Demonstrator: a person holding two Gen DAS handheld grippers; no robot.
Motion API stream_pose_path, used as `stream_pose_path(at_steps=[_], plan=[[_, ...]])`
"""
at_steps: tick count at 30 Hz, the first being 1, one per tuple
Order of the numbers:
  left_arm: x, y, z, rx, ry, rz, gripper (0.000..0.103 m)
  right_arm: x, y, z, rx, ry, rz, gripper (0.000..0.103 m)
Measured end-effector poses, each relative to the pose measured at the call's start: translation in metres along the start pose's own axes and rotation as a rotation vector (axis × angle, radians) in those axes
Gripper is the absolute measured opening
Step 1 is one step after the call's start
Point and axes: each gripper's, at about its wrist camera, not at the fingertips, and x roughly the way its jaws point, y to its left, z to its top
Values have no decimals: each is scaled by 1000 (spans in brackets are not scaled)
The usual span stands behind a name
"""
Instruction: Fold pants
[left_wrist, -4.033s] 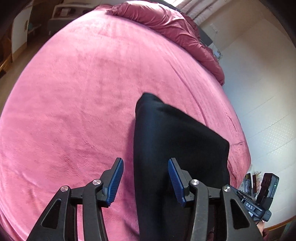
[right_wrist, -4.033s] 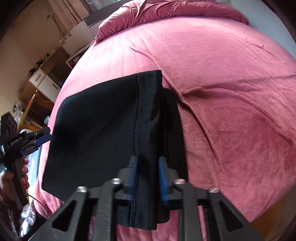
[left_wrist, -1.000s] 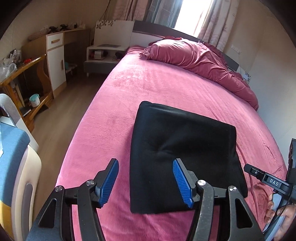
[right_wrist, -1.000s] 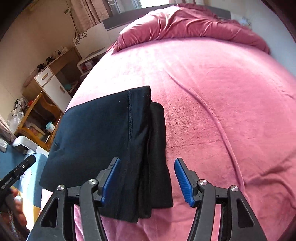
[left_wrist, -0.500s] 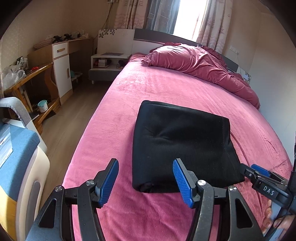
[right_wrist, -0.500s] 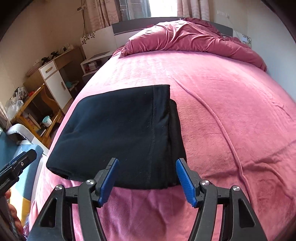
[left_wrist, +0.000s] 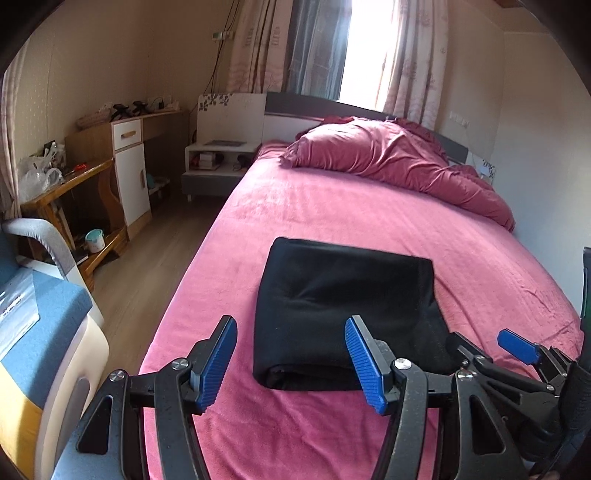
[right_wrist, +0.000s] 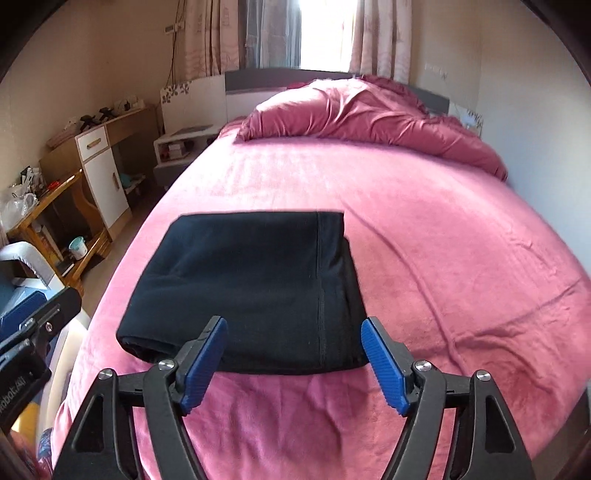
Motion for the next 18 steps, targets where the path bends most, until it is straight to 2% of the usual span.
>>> stream_pose_path(at_steps=[12,18], plan=[[-19,-6,-5,7,-27,34,62,-19,-4,-8,29,-34,-21,79],[-27,-9,-7,11,-39,27,62,-25,-6,-11,29,-42,-20,79]])
